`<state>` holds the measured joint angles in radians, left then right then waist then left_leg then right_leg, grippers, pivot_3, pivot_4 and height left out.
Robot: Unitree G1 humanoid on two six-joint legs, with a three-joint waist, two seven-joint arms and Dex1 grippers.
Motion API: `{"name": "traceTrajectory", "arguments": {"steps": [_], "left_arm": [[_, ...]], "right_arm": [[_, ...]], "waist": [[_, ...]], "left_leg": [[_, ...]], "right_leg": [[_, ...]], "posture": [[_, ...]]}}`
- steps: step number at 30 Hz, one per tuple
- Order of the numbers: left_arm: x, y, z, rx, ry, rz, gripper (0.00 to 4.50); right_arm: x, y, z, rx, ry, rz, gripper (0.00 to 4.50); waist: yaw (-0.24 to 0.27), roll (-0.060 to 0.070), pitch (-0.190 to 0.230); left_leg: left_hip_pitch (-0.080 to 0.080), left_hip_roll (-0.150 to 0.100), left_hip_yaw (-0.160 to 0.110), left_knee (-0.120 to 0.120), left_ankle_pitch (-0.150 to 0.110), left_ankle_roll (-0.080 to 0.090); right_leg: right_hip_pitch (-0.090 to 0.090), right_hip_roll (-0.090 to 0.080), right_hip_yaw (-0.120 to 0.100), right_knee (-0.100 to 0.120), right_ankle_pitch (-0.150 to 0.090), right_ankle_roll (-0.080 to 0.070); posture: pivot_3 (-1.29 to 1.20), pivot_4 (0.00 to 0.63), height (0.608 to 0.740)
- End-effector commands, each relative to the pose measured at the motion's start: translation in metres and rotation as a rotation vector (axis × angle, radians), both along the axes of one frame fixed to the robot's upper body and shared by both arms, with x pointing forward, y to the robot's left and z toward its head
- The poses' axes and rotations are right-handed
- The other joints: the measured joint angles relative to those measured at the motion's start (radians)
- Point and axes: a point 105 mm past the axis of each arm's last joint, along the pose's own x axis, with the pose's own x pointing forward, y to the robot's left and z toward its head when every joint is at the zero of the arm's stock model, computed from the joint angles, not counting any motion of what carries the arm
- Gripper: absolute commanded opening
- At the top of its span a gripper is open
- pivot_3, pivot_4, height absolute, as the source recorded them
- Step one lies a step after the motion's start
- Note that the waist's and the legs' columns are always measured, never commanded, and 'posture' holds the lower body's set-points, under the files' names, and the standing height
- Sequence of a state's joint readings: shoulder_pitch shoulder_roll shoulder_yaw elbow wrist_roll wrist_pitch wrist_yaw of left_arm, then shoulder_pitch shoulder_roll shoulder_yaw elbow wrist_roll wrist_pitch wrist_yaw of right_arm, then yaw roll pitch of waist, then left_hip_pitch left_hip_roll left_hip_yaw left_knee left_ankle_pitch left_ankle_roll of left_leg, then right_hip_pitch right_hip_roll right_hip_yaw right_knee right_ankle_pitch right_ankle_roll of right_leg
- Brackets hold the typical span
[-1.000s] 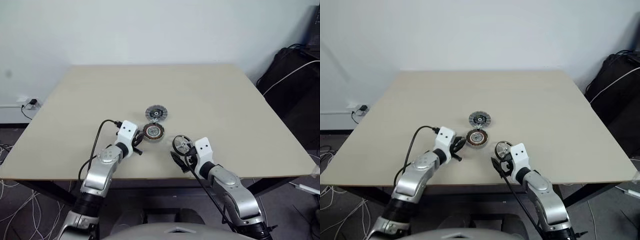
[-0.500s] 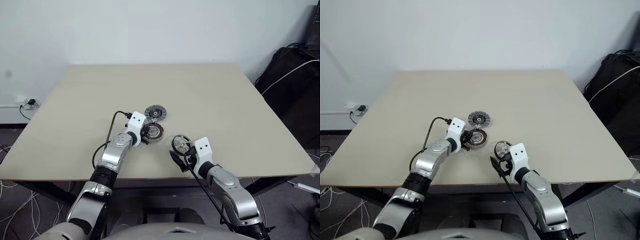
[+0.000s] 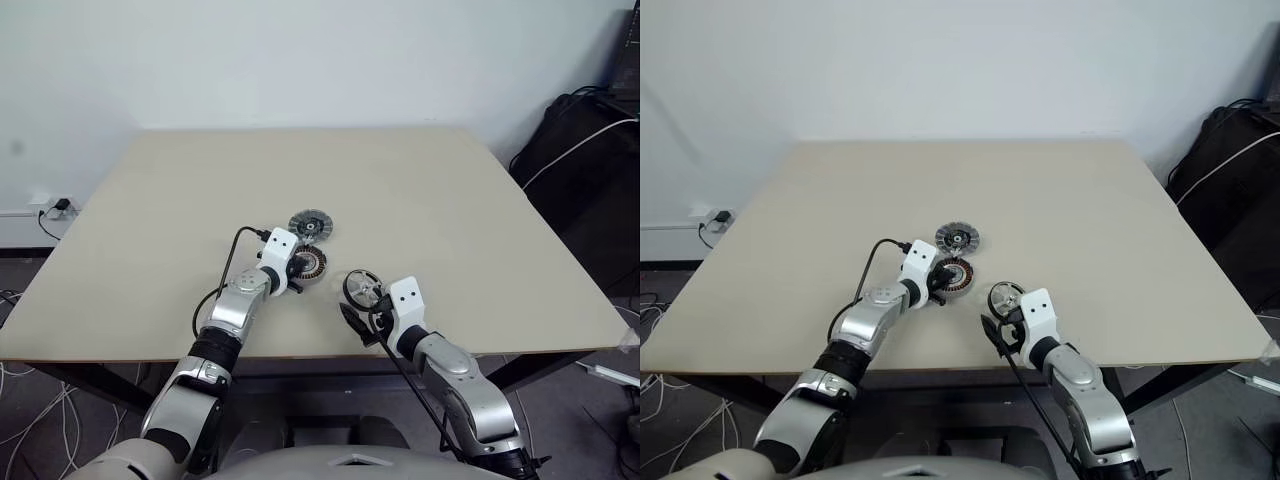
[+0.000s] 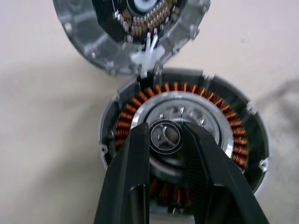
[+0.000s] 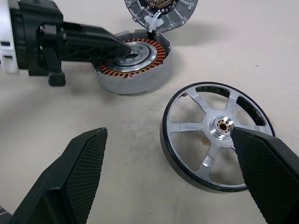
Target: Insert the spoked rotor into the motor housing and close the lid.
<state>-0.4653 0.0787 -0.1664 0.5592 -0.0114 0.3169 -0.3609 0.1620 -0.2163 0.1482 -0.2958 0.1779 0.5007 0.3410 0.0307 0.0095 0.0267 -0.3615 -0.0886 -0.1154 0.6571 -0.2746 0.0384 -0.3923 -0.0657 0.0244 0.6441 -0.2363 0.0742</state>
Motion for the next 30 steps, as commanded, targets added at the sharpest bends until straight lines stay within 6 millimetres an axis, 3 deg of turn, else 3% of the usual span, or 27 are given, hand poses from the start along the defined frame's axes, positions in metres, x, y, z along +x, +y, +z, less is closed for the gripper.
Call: {"name": "traceTrajectory", "arguments": {"steps": [1,5,11,15,18,24,30], "left_arm": [[0.007,-0.006,0.010,-0.012,-0.040,-0.012,0.67],[0.006,-0.009,0.009,-0.025,-0.034,-0.020,0.67],[0.006,-0.008,0.029,-0.064,-0.122,-0.023,2.61],[-0.002,-0.003,0.045,-0.107,-0.179,-0.008,2.61],[-0.016,0.004,0.051,-0.128,-0.202,0.000,1.94],[-0.051,0.026,0.046,-0.121,-0.209,0.069,0.01],[-0.089,0.058,0.041,-0.169,-0.254,0.223,0.01]], "right_arm": [[0.006,0.002,0.020,0.022,-0.084,-0.004,4.50],[0.006,0.001,0.020,0.022,-0.084,-0.008,4.50],[0.005,0.001,0.020,0.022,-0.081,-0.011,4.50],[0.005,0.002,0.019,0.022,-0.077,-0.003,4.50],[0.006,0.004,0.019,0.023,-0.076,0.012,4.50],[0.010,0.010,0.027,0.048,-0.087,0.033,4.50],[0.016,0.018,0.038,0.026,-0.091,0.066,4.50]], "waist": [[0.000,0.000,0.000],[0.000,0.000,0.000],[-0.001,0.000,0.000],[-0.003,0.000,0.000],[-0.006,0.001,-0.001],[-0.005,0.001,-0.001],[-0.004,0.001,-0.001]], "left_leg": [[0.000,0.000,0.000,0.000,0.000,0.000],[0.000,0.000,0.000,0.001,0.000,0.000],[0.000,0.000,0.000,0.001,0.000,0.000],[0.000,0.000,0.000,0.001,0.000,0.000],[0.000,0.000,0.000,0.001,0.000,0.000],[0.000,0.000,0.000,0.001,0.000,0.000],[0.000,0.001,0.001,0.001,-0.001,-0.002]], "right_leg": [[0.000,0.000,0.000,0.000,0.000,0.000],[0.000,0.000,0.000,0.000,0.000,0.001],[0.000,0.000,0.000,0.000,0.001,0.001],[0.000,0.000,0.001,0.000,0.001,0.000],[0.000,0.000,0.002,0.000,0.001,0.000],[0.000,0.000,0.002,0.001,0.001,0.000],[0.000,0.000,0.002,0.000,0.000,0.000]], "posture": [[0.00,0.000,0.740],[0.00,0.000,0.740],[0.00,0.000,0.740],[0.00,0.000,0.740],[0.00,0.000,0.740],[0.00,0.000,0.740],[0.00,0.000,0.740]]}}
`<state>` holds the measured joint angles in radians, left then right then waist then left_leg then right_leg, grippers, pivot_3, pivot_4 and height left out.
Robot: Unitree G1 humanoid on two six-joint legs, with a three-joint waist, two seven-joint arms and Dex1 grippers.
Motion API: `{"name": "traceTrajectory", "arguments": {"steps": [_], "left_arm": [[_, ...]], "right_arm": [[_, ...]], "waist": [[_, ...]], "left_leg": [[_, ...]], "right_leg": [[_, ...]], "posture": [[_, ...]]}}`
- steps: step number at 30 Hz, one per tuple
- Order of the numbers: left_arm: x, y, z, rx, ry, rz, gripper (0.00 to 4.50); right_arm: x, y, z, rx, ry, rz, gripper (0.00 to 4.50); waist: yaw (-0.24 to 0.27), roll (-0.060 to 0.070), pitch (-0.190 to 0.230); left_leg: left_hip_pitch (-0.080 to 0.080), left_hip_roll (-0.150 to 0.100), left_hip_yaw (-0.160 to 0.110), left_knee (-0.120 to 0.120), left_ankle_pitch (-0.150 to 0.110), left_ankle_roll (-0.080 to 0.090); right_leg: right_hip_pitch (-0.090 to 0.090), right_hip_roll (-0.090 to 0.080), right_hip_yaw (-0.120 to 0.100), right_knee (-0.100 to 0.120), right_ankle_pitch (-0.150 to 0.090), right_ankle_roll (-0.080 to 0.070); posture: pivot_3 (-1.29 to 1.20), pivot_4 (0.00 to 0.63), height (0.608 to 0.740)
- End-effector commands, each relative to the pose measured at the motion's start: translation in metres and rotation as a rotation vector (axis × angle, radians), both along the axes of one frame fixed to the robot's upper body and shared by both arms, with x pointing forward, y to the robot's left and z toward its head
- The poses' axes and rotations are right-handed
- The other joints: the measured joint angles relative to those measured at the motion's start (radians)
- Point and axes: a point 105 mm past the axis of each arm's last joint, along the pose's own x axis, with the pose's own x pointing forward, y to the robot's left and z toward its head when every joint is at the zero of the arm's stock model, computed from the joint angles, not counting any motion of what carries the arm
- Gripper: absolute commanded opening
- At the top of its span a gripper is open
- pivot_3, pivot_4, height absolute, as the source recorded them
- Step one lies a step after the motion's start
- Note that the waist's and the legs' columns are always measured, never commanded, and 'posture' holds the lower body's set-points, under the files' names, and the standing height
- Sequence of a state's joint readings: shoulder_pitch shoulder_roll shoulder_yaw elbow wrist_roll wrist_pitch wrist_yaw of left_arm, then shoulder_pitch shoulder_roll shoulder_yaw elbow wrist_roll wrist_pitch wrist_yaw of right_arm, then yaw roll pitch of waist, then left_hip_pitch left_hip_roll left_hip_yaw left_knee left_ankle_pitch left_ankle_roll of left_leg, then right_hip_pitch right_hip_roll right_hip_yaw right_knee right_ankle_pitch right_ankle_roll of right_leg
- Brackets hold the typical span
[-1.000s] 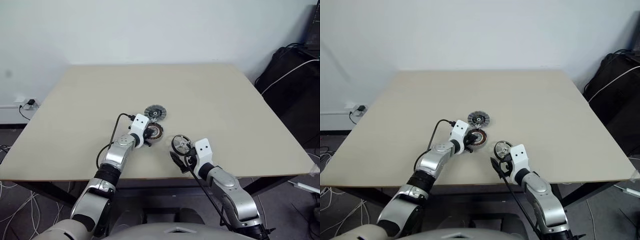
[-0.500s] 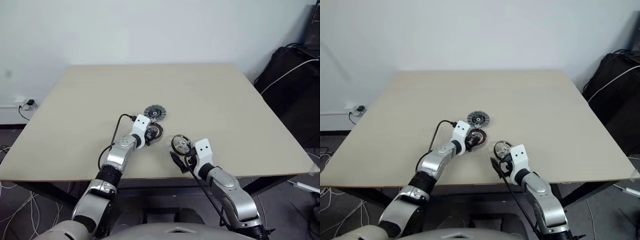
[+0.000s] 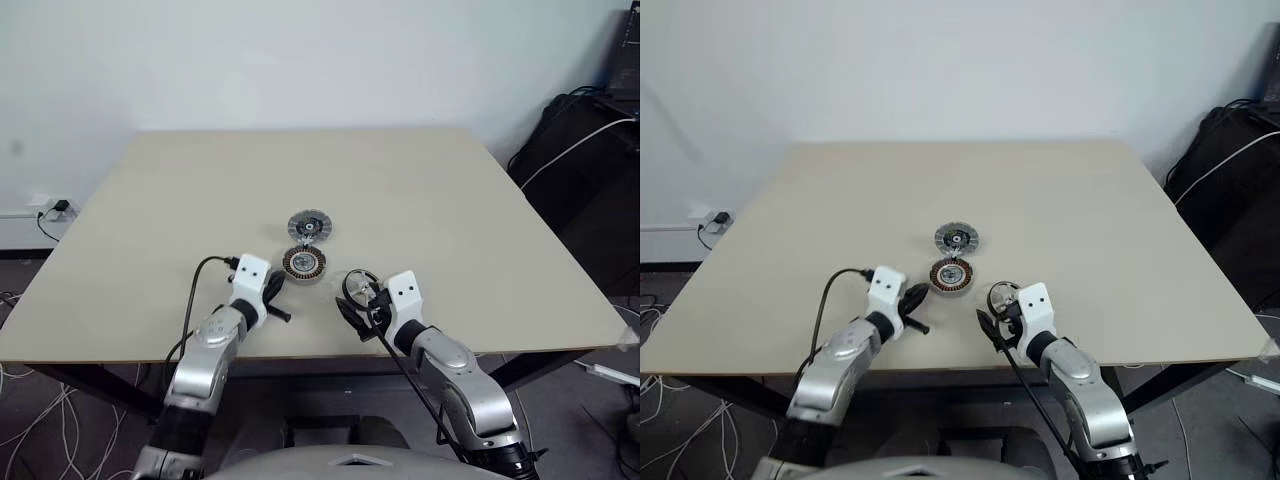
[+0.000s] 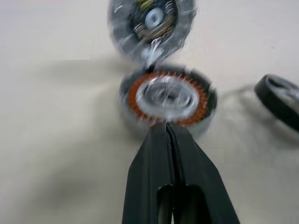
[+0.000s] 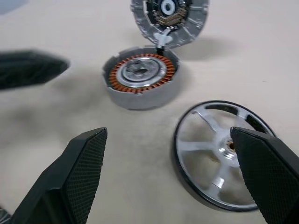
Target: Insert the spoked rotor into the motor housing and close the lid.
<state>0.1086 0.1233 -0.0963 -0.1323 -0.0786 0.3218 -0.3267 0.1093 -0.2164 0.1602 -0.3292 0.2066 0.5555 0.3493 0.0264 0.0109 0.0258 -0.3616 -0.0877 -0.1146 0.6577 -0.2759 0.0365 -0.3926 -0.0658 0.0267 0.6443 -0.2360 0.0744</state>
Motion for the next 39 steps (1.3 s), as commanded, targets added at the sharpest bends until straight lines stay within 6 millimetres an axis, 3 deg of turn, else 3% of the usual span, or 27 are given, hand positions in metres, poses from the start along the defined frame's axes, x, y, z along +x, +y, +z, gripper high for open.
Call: {"name": "traceTrajectory", "arguments": {"steps": [1,5,8,16,24,39], "left_arm": [[-0.009,0.012,0.023,-0.033,-0.133,0.073,0.01],[-0.034,0.012,0.013,0.033,-0.159,0.089,0.00],[-0.044,0.007,0.010,0.035,-0.191,0.116,0.00],[-0.048,0.008,0.001,0.020,-0.179,0.186,0.00],[-0.052,0.014,-0.003,0.022,-0.155,0.172,0.00],[-0.056,0.011,-0.013,0.009,-0.110,0.118,0.00]], "right_arm": [[0.011,0.009,0.024,-0.009,-0.065,0.023,4.50],[0.023,0.019,0.025,-0.062,-0.051,0.054,3.65],[0.034,0.030,0.023,-0.092,-0.036,0.070,2.66],[0.064,0.067,0.010,-0.194,0.003,0.109,0.02],[0.088,0.091,0.008,-0.216,0.038,0.121,0.02],[0.106,0.129,0.011,-0.245,0.050,0.198,0.02]], "waist": [[0.002,0.000,0.000],[0.004,0.000,0.000],[0.009,0.000,0.000],[0.001,0.001,-0.001],[-0.014,0.002,-0.001],[-0.043,0.006,-0.003]], "left_leg": [[0.000,0.000,0.000,0.000,0.000,0.000],[0.000,0.000,0.000,0.000,-0.001,-0.003],[0.000,0.000,0.001,0.001,-0.001,-0.003],[0.000,0.000,0.001,0.000,0.001,0.000],[0.000,0.000,0.001,-0.003,0.001,0.001],[0.000,0.000,0.000,-0.007,0.003,-0.001]], "right_leg": [[0.000,-0.002,0.000,0.000,0.000,0.000],[0.000,-0.005,-0.001,0.000,-0.003,-0.003],[0.001,-0.004,-0.003,0.000,-0.003,-0.002],[0.000,-0.001,-0.003,0.000,0.000,-0.004],[-0.002,0.000,-0.003,0.000,0.001,-0.004],[-0.005,0.001,-0.002,0.001,0.000,-0.007]], "posture": [[0.00,0.000,0.740],[0.00,0.000,0.740],[0.00,0.000,0.740],[0.00,0.000,0.740],[0.00,0.000,0.740],[0.00,0.000,0.740]]}}
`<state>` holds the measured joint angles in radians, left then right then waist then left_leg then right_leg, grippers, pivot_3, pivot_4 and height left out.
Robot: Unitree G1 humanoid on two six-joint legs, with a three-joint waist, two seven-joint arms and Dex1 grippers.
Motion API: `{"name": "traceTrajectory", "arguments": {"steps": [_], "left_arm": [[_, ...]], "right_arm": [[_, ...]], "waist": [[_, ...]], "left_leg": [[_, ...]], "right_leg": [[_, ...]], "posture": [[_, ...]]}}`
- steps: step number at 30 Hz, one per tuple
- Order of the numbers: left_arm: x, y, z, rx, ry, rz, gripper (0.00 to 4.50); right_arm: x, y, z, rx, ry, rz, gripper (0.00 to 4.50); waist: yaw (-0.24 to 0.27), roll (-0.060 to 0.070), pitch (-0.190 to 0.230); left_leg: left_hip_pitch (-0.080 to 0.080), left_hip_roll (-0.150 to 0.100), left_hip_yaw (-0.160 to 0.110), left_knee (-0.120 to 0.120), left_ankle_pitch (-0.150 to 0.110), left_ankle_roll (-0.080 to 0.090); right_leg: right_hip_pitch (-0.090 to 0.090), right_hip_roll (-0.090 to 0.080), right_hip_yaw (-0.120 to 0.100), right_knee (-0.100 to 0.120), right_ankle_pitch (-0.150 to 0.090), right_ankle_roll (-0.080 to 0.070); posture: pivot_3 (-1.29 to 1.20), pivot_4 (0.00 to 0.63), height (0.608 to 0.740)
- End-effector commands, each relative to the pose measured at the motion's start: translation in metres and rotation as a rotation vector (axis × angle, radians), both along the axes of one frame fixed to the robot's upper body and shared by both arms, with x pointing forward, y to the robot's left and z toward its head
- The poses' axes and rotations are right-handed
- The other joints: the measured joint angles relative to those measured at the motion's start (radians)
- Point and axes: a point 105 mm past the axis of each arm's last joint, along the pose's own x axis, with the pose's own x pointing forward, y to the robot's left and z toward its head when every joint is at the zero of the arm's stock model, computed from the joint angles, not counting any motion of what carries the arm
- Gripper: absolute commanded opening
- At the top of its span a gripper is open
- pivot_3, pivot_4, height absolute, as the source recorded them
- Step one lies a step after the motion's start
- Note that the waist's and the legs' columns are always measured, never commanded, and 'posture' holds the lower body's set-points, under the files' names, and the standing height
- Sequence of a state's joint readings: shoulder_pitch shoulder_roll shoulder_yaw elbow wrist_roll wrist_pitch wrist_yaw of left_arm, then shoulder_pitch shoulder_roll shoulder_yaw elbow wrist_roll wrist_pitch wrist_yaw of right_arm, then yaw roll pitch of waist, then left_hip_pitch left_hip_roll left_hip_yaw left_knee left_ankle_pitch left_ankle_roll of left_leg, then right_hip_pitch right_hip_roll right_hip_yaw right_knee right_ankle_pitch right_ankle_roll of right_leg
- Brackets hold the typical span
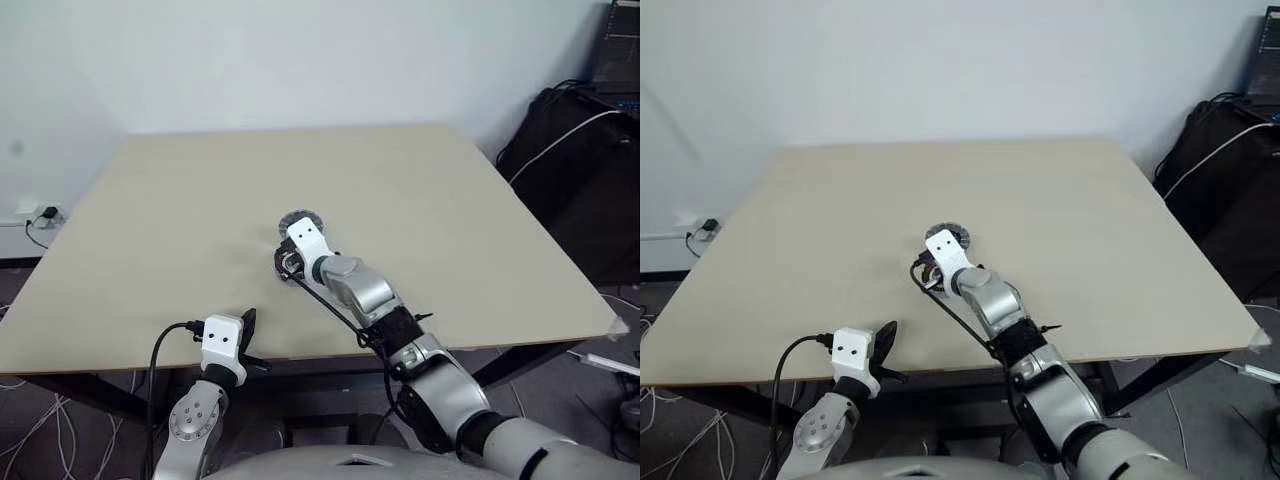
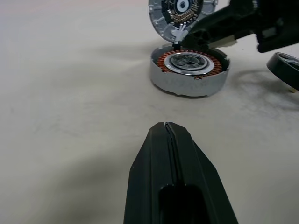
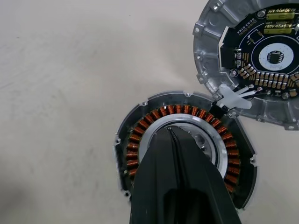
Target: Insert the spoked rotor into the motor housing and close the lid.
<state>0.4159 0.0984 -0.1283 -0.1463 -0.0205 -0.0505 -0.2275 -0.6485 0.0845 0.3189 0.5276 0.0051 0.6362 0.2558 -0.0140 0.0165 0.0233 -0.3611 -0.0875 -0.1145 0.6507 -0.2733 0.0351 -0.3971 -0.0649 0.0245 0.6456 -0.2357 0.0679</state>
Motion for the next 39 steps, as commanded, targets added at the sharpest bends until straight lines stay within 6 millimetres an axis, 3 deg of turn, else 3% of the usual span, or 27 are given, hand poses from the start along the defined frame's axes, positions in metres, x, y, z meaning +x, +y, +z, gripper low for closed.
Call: {"name": "traceTrajectory", "arguments": {"steps": [1,15,25,39], "left_arm": [[0.002,-0.004,0.003,-0.019,-0.013,-0.018,0.00],[-0.001,-0.007,0.000,-0.033,-0.002,-0.024,0.00],[0.002,-0.009,-0.001,-0.032,0.001,-0.038,0.00],[0.003,-0.009,-0.003,-0.023,0.017,-0.049,0.00]], "right_arm": [[0.009,0.013,0.015,0.021,-0.049,0.022,0.02],[0.017,0.028,0.011,0.003,-0.049,0.042,0.02],[0.017,0.009,0.001,-0.046,-0.032,0.043,0.02],[0.020,-0.004,0.015,-0.089,-0.088,0.070,0.02]], "waist": [[-0.004,0.000,0.000],[-0.013,0.002,-0.001],[-0.013,0.004,-0.002],[-0.013,0.004,-0.002]], "left_leg": [[0.000,0.000,0.000,0.000,0.000,0.000],[0.000,0.001,-0.002,-0.002,0.001,-0.002],[0.000,0.001,-0.002,-0.002,0.002,-0.003],[0.000,0.001,-0.002,-0.002,0.002,-0.003]], "right_leg": [[0.000,0.000,0.000,0.000,0.000,0.000],[-0.002,0.002,0.000,0.002,0.000,-0.002],[-0.002,0.002,0.000,0.002,0.000,-0.002],[-0.002,0.002,0.000,0.004,-0.001,-0.003]], "posture": [[0.00,0.000,0.740],[0.00,0.000,0.740],[0.00,0.000,0.740],[0.00,0.000,0.740]]}}
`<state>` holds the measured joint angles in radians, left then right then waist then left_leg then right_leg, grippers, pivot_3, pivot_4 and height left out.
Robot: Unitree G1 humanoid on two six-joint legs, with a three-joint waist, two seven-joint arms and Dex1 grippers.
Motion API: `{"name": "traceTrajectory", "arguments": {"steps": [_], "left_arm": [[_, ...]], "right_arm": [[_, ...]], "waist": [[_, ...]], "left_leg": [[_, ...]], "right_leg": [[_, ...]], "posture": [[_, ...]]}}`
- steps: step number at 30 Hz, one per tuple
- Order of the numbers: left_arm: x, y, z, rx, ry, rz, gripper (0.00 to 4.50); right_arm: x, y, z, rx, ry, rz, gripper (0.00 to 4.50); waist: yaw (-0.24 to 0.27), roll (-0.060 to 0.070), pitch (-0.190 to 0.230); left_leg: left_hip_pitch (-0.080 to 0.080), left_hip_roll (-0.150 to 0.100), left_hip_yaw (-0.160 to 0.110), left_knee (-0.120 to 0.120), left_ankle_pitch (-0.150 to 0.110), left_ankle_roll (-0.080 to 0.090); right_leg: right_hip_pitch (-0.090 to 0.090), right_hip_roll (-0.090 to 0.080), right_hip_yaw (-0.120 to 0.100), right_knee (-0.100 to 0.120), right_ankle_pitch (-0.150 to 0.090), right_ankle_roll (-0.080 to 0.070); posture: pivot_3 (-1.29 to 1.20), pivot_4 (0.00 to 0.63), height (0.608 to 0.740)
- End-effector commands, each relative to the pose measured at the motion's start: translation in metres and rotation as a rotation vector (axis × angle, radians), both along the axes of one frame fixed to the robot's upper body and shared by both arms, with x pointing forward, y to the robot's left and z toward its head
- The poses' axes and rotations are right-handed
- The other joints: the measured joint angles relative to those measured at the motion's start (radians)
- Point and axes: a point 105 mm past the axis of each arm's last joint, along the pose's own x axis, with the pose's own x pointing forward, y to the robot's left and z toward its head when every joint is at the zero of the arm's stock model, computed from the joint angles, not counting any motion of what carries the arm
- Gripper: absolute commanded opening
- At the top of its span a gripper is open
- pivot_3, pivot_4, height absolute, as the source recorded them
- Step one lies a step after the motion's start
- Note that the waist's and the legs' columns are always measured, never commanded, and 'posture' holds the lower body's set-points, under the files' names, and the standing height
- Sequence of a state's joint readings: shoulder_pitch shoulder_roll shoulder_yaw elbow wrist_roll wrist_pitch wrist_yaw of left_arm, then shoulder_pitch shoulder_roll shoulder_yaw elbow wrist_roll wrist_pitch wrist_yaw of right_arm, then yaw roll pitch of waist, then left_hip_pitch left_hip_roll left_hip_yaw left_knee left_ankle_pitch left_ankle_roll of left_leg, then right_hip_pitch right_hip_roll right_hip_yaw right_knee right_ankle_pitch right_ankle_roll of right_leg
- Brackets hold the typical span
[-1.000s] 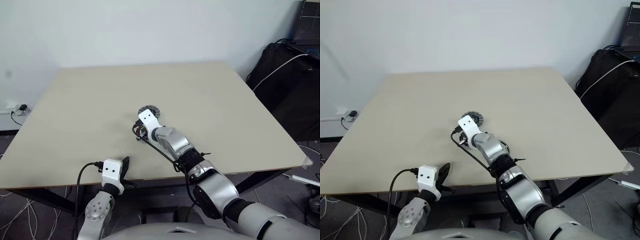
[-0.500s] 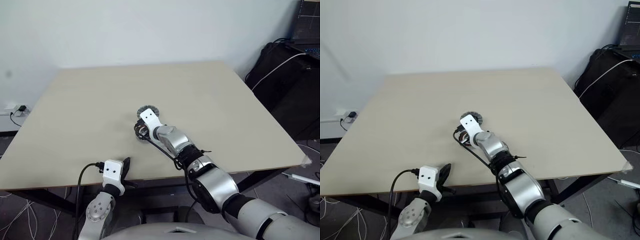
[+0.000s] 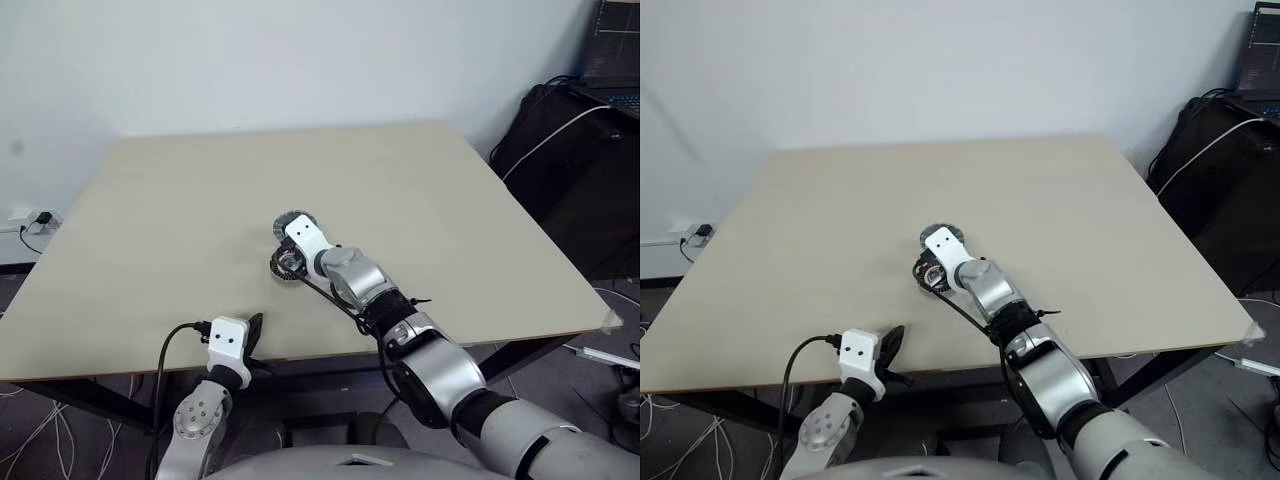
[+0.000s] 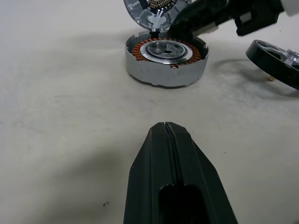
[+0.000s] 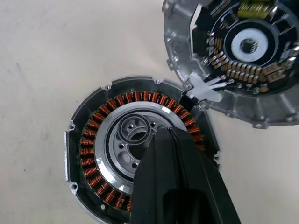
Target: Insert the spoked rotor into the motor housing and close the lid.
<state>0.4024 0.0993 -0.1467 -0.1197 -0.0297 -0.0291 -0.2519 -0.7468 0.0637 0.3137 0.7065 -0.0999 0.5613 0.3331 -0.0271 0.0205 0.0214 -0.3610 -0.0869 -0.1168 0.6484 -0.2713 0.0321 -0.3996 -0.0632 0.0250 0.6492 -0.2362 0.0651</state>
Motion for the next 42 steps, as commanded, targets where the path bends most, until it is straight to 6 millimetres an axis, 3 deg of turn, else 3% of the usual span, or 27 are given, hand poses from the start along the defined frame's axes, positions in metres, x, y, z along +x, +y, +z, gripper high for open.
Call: {"name": "traceTrajectory", "arguments": {"steps": [1,5,18,28,38,42], "left_arm": [[0.004,-0.001,0.005,-0.005,-0.019,-0.010,0.00],[0.004,-0.003,0.005,-0.006,-0.018,-0.015,0.00],[0.001,-0.002,0.008,-0.008,-0.020,-0.001,0.00],[0.000,-0.002,0.010,-0.011,-0.026,0.011,0.00],[0.005,-0.003,0.012,-0.011,-0.035,0.009,0.00],[0.007,-0.004,0.012,-0.012,-0.035,0.001,0.00]], "right_arm": [[0.005,0.010,0.023,0.056,-0.073,0.021,0.02],[0.001,0.024,0.030,0.133,-0.083,0.035,0.02],[-0.006,0.049,0.018,0.145,-0.057,0.065,0.02],[-0.003,0.044,0.009,0.096,-0.048,0.061,0.02],[-0.001,0.013,0.000,0.001,-0.023,0.062,0.02],[-0.003,0.010,0.003,-0.001,-0.025,0.068,0.02]], "waist": [[0.000,0.000,0.000],[-0.001,0.000,0.000],[-0.001,0.000,0.000],[-0.004,0.000,0.000],[-0.002,0.001,-0.001],[-0.001,0.002,-0.001]], "left_leg": [[0.000,0.000,0.000,0.000,0.000,0.000],[0.000,0.000,0.000,0.000,0.000,0.000],[0.000,0.000,0.000,0.000,0.000,-0.001],[0.000,0.000,0.000,0.000,0.001,-0.001],[0.000,0.000,-0.001,0.000,0.001,-0.001],[0.000,0.000,-0.001,0.000,0.001,-0.001]], "right_leg": [[0.000,0.000,0.000,0.000,0.000,0.000],[0.000,0.000,0.000,0.000,0.000,0.000],[0.000,0.001,0.000,0.001,0.000,0.000],[0.000,0.001,0.000,0.002,0.000,-0.001],[0.000,0.001,0.000,0.002,0.000,-0.001],[0.000,0.000,0.000,0.002,0.000,-0.001]], "posture": [[0.00,0.000,0.740],[0.00,0.000,0.740],[0.00,0.000,0.740],[0.00,0.000,0.740],[0.00,0.000,0.740],[0.00,0.000,0.740]]}}
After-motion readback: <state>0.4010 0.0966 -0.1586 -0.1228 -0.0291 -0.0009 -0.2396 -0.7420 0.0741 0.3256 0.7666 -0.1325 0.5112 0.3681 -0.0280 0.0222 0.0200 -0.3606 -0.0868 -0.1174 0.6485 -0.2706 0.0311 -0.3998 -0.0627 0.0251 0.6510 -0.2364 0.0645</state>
